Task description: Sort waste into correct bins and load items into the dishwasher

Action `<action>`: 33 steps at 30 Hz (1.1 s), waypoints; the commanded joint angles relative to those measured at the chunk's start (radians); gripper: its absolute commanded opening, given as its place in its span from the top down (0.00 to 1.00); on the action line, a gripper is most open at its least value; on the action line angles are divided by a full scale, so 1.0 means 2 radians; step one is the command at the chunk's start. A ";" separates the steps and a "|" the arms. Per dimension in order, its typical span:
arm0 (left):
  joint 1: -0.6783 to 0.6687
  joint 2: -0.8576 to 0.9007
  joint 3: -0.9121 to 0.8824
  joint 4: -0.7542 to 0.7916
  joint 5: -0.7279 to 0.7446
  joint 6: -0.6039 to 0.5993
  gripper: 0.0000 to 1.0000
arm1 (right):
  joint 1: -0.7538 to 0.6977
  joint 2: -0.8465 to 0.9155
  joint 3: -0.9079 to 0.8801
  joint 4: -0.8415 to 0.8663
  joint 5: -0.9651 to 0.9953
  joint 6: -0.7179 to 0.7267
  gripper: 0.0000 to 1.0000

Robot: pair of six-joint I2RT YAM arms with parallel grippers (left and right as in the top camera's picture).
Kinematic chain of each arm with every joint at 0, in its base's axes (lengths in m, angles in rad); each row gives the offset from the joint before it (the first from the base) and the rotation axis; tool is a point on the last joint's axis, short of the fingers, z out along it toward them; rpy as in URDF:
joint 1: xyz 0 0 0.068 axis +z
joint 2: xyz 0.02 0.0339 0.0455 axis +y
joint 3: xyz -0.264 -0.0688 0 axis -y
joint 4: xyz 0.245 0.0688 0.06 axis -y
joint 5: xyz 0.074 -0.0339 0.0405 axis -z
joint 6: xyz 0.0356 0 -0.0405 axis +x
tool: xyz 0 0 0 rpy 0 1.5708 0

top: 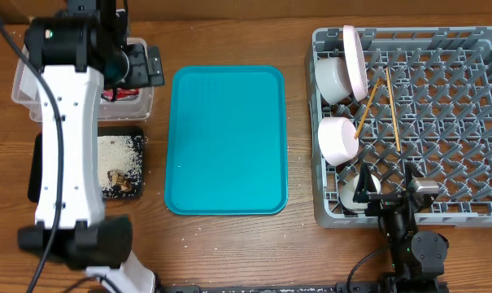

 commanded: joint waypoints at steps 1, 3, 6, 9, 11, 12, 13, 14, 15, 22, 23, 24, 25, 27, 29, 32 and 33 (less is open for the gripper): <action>-0.001 -0.106 -0.087 0.024 -0.021 -0.007 0.00 | 0.003 -0.006 -0.005 0.003 0.004 -0.001 0.00; -0.001 -0.156 -0.149 0.037 -0.028 -0.006 0.00 | 0.003 -0.006 -0.005 0.003 0.004 -0.001 0.00; 0.000 -0.233 -0.240 0.093 -0.034 -0.007 0.00 | 0.003 -0.006 -0.005 0.003 0.004 -0.001 0.00; 0.000 -0.334 -0.363 0.245 0.003 0.023 0.00 | 0.003 -0.006 -0.005 0.003 0.004 -0.001 0.00; 0.000 -0.382 -0.428 0.326 0.031 0.033 0.00 | 0.003 -0.006 -0.005 0.003 0.004 -0.001 0.00; 0.000 -0.402 -0.456 0.360 0.037 0.033 0.00 | 0.003 -0.006 -0.005 0.003 0.004 -0.001 0.00; 0.000 -0.433 -0.503 0.412 0.046 0.033 0.00 | 0.003 -0.006 -0.005 0.003 0.004 -0.001 0.00; 0.000 -0.453 -0.532 0.443 0.050 0.033 0.00 | 0.003 -0.006 -0.005 0.003 0.004 -0.001 0.00; 0.000 -0.473 -0.561 0.468 0.053 0.033 0.00 | 0.003 -0.006 -0.005 0.003 0.004 -0.001 0.00; 0.000 -0.609 -0.752 0.623 0.057 0.033 0.00 | 0.003 -0.006 -0.005 0.003 0.004 -0.001 0.00; 0.000 -0.627 -0.775 0.640 0.056 0.033 0.00 | 0.003 -0.006 -0.005 0.003 0.004 -0.001 0.00; 0.000 -0.645 -0.798 0.655 0.055 0.033 0.00 | 0.003 -0.006 -0.005 0.003 0.004 -0.001 0.00; 0.000 -0.667 -0.822 0.671 0.055 0.034 0.00 | 0.003 -0.006 -0.005 0.003 0.004 -0.001 0.00; 0.000 -0.700 -0.862 0.692 0.055 0.034 0.00 | 0.003 -0.006 -0.005 0.003 0.004 -0.001 0.00; 0.000 -0.733 -0.901 0.709 0.050 0.033 0.00 | 0.003 -0.006 -0.005 0.003 0.004 -0.001 0.00; 0.000 -0.781 -0.958 0.731 0.042 0.034 0.00 | 0.003 -0.006 -0.005 0.003 0.004 -0.001 0.00; 0.000 -0.790 -0.967 0.732 0.039 0.033 0.00 | 0.003 -0.006 -0.005 0.003 0.004 -0.001 0.00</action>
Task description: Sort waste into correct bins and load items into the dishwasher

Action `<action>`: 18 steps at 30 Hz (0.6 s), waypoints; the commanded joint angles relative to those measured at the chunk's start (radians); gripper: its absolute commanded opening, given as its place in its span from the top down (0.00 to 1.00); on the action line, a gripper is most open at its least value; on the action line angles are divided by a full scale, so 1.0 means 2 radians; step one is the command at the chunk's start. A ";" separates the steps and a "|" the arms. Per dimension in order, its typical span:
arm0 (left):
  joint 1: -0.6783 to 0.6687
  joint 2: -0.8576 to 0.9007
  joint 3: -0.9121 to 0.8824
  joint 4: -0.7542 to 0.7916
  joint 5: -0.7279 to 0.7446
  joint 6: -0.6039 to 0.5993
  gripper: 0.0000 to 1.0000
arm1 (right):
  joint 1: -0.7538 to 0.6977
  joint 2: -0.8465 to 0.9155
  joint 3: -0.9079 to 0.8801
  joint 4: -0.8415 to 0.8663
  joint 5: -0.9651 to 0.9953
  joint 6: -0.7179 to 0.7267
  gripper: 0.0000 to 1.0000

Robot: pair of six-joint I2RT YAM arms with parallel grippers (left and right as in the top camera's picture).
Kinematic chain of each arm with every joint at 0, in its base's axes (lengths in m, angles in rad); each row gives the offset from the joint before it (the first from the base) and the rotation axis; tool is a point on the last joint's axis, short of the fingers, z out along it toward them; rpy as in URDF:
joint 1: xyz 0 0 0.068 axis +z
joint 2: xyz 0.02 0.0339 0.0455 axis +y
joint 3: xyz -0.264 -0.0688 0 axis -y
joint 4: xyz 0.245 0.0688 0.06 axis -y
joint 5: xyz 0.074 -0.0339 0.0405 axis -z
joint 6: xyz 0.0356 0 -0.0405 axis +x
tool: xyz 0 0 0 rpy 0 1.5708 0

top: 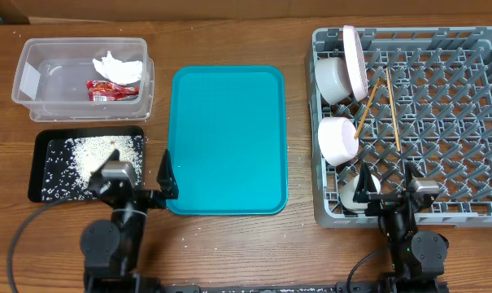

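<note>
A clear plastic bin point(42, 77) at the far left holds a crumpled white tissue point(115, 67) and a red wrapper point(111, 89). In front of it a black tray point(46, 175) carries scattered rice point(99, 150). The grey dish rack point(449, 122) on the right holds a pink plate point(354, 53), two white bowls point(333, 77) point(337, 138), chopsticks point(392, 106) and a white cup point(367, 194). My left gripper point(132, 177) sits open low at the black tray's front right corner. My right gripper point(385, 185) is open over the rack's front edge, beside the cup.
A bare teal tray point(228, 138) lies in the middle of the wooden table, with one left finger at its lower left edge. A few rice grains lie on the wood around the black tray.
My left arm was stretched over the far left with its gripper above the clear bin. It is now drawn back to the front, uncovering the tissue and wrapper in the bin. The right arm has not moved.
</note>
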 commanded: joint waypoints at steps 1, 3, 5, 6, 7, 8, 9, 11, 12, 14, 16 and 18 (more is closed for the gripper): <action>0.001 -0.051 -0.052 0.010 -0.015 0.010 0.00 | 0.003 -0.006 -0.005 0.004 0.004 -0.001 0.00; 0.001 -0.071 -0.071 0.018 -0.021 0.010 0.00 | 0.003 -0.006 -0.005 0.004 0.004 -0.001 0.00; 0.001 -0.092 -0.093 0.023 -0.031 0.012 0.00 | 0.003 -0.006 -0.005 0.004 0.004 -0.001 0.00; 0.001 -0.101 -0.102 0.024 -0.033 0.017 0.00 | 0.003 -0.006 -0.005 0.004 0.004 -0.001 0.00; 0.001 -0.111 -0.112 0.026 -0.033 0.026 0.00 | 0.003 -0.006 -0.005 0.004 0.004 -0.001 0.00; 0.001 -0.119 -0.120 0.028 -0.033 0.033 0.00 | 0.003 -0.006 -0.005 0.004 0.004 -0.001 0.00; 0.001 -0.133 -0.132 0.030 -0.033 0.045 0.00 | 0.003 -0.006 -0.005 0.004 0.004 -0.001 0.00; 0.001 -0.153 -0.147 0.030 -0.033 0.068 0.00 | 0.003 -0.006 -0.005 0.004 0.004 -0.001 0.00; 0.001 -0.153 -0.149 0.025 -0.031 0.074 0.00 | 0.003 -0.006 -0.005 0.004 0.004 -0.001 0.00; 0.002 -0.153 -0.148 -0.001 -0.031 0.079 0.00 | 0.003 -0.006 -0.005 0.004 0.004 -0.001 0.00; 0.002 -0.152 -0.148 -0.013 -0.027 0.079 0.00 | 0.003 -0.006 -0.005 0.004 0.004 -0.001 0.00; 0.002 -0.153 -0.148 -0.011 -0.022 0.073 0.00 | 0.003 -0.006 -0.005 0.004 0.004 -0.001 0.00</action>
